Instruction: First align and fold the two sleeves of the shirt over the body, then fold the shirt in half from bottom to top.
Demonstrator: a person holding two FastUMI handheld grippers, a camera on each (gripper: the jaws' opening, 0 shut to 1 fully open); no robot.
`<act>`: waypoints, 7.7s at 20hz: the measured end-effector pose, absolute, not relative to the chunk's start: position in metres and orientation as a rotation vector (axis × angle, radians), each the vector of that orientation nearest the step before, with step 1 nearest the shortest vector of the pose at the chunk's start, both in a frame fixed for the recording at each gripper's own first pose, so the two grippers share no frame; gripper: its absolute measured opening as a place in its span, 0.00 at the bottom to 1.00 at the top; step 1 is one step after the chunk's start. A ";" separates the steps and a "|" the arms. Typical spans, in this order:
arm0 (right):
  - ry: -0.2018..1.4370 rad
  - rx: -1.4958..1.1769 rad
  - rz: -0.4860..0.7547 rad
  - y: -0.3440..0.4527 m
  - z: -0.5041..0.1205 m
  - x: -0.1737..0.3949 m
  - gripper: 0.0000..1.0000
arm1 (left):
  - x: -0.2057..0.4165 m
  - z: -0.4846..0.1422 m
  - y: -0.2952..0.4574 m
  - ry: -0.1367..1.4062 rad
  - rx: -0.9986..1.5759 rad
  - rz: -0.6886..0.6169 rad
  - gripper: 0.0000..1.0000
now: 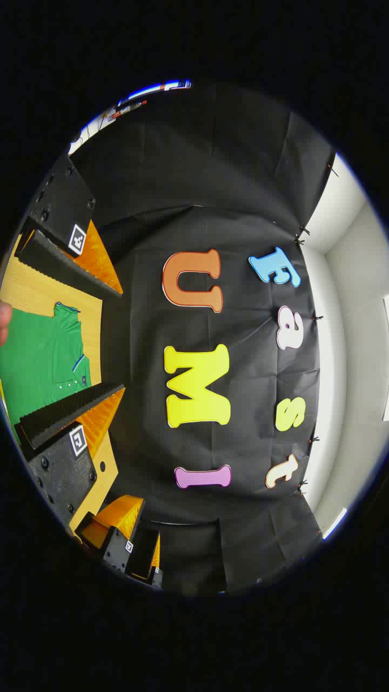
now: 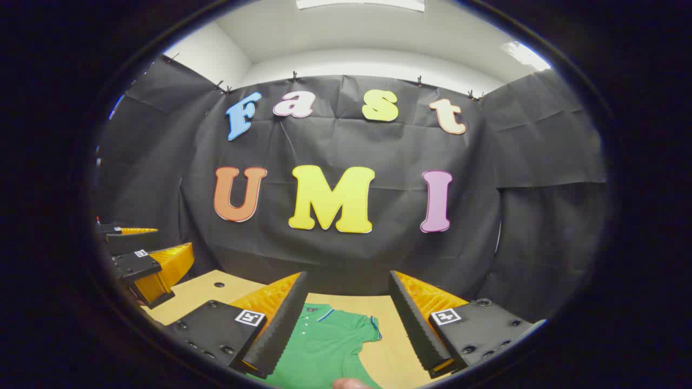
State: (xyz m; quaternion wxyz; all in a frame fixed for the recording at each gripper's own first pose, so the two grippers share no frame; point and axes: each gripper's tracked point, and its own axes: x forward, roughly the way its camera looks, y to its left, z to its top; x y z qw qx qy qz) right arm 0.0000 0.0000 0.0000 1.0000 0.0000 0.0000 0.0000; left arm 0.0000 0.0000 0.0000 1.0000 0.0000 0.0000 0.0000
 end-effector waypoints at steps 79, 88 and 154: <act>0.987 0.244 0.043 -0.112 -0.355 0.290 0.02 | 0.073 -0.121 -0.016 0.362 -0.021 0.153 0.99; 0.905 0.299 0.100 -0.030 -0.289 0.302 0.01 | 0.052 -0.113 0.028 0.357 -0.020 0.211 0.99; 0.669 -0.012 -0.045 -0.156 -0.168 0.085 0.95 | 0.248 -0.393 0.097 0.852 -0.076 -0.163 0.66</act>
